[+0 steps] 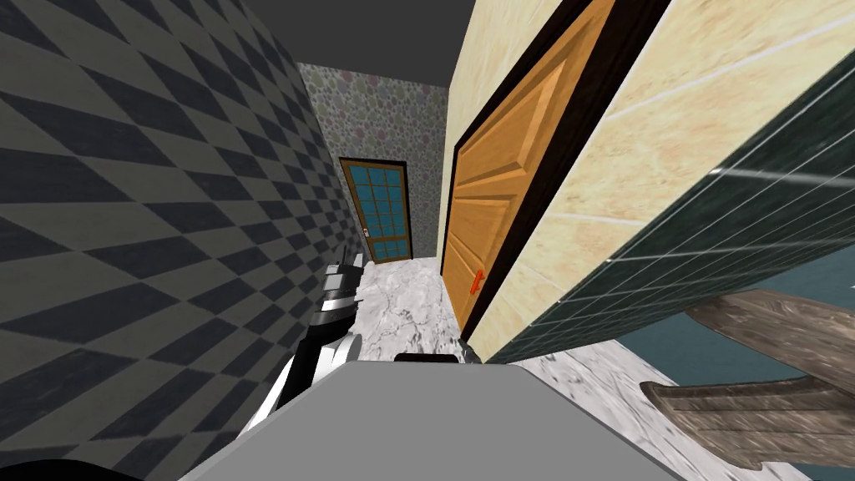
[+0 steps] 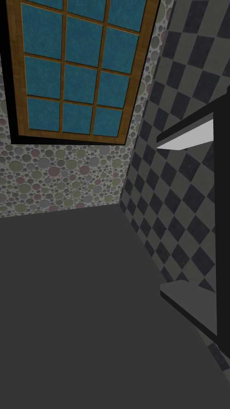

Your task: Push the door open

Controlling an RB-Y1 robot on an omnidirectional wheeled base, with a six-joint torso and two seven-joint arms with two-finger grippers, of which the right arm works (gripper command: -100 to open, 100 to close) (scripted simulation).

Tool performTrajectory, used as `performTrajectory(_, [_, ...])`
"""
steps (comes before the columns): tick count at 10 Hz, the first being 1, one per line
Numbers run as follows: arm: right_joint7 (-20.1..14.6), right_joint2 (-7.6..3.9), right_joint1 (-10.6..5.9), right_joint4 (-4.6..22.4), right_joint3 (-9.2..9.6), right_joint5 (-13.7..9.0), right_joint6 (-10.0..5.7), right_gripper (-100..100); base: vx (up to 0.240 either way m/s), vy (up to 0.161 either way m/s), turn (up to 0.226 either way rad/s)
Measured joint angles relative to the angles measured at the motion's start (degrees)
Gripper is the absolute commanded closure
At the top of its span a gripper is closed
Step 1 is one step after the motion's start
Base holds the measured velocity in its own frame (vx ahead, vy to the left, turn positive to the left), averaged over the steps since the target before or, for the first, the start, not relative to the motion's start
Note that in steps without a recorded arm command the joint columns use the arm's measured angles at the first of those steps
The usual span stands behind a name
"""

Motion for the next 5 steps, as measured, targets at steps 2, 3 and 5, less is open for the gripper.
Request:
performTrajectory(2, [1.98,0.39,0.01,2.40,0.60,-1.06,2.06,-100,0.197,0.095,-0.061])
performTrajectory(3, [3.06,-0.14,0.19,3.43,0.99,-2.28,2.90,-100,0.201,0.085,-0.057])
performTrajectory(5, [5.20,-0.42,-0.82,6.87,1.56,-4.37,4.75,-100,0.186,0.024,-0.048])
